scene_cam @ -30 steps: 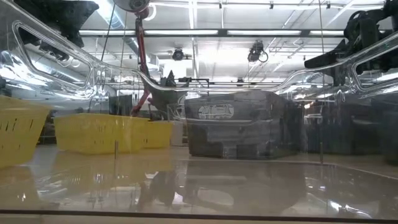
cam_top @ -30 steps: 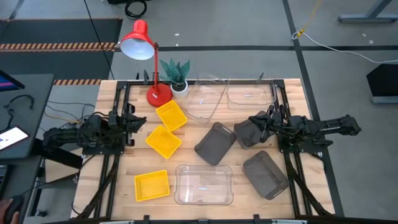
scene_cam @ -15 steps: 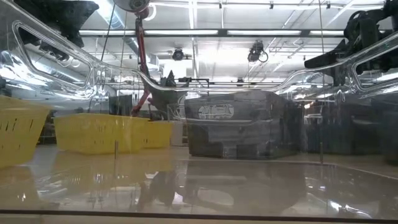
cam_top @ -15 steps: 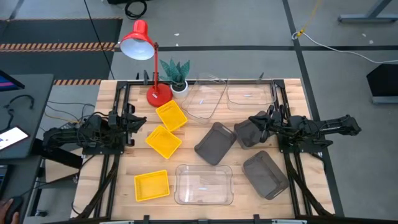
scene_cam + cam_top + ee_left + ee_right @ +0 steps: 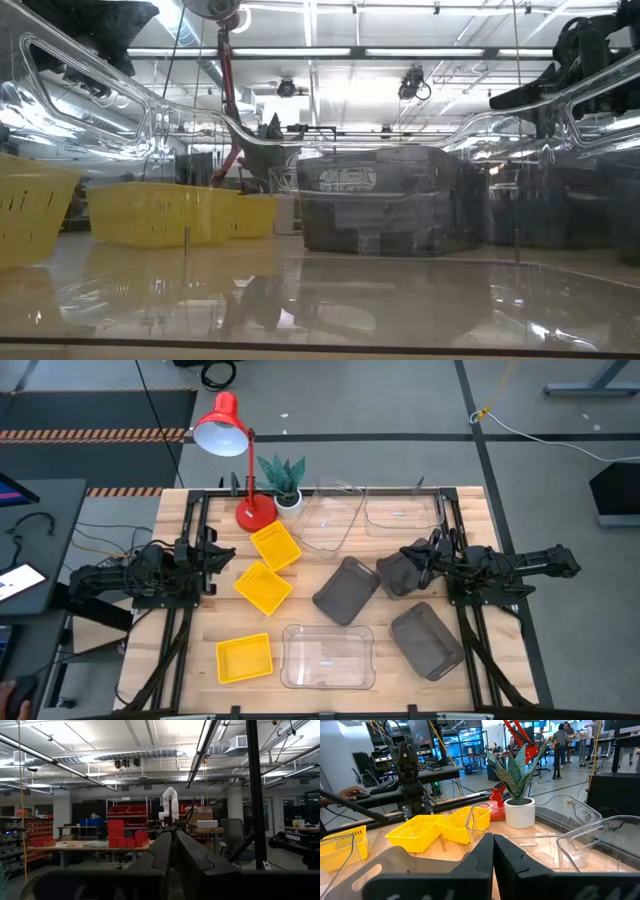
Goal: Stack baskets by color
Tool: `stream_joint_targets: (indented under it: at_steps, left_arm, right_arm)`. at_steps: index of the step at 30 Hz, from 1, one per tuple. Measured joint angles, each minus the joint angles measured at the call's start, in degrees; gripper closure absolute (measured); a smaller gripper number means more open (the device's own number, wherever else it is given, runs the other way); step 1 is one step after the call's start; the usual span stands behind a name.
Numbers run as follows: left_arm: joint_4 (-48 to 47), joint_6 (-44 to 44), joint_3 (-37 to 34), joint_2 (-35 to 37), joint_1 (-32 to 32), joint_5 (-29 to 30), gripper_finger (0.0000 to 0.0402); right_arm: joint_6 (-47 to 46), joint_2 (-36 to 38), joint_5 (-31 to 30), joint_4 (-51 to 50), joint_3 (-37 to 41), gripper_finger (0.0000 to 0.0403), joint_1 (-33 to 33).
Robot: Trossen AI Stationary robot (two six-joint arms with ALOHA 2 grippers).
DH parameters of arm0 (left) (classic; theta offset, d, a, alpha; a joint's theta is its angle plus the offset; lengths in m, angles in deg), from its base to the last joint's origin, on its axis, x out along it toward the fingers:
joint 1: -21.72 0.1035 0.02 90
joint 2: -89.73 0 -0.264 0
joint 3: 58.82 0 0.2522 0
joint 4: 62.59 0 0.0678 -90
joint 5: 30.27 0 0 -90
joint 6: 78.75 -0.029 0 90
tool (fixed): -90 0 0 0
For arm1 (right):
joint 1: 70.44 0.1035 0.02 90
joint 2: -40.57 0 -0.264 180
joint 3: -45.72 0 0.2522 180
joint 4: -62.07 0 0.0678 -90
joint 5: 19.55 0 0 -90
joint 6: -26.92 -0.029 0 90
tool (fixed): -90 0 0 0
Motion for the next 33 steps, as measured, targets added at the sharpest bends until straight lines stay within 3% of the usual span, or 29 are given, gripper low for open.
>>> stream_joint_targets:
  at_steps: [33]
  left_arm:
    - [-0.02,-0.02,0.0,0.0,0.0,0.02,0.0366]
  right_arm:
    - [-0.02,0.0,0.0,0.0,0.0,0.039,0.0]
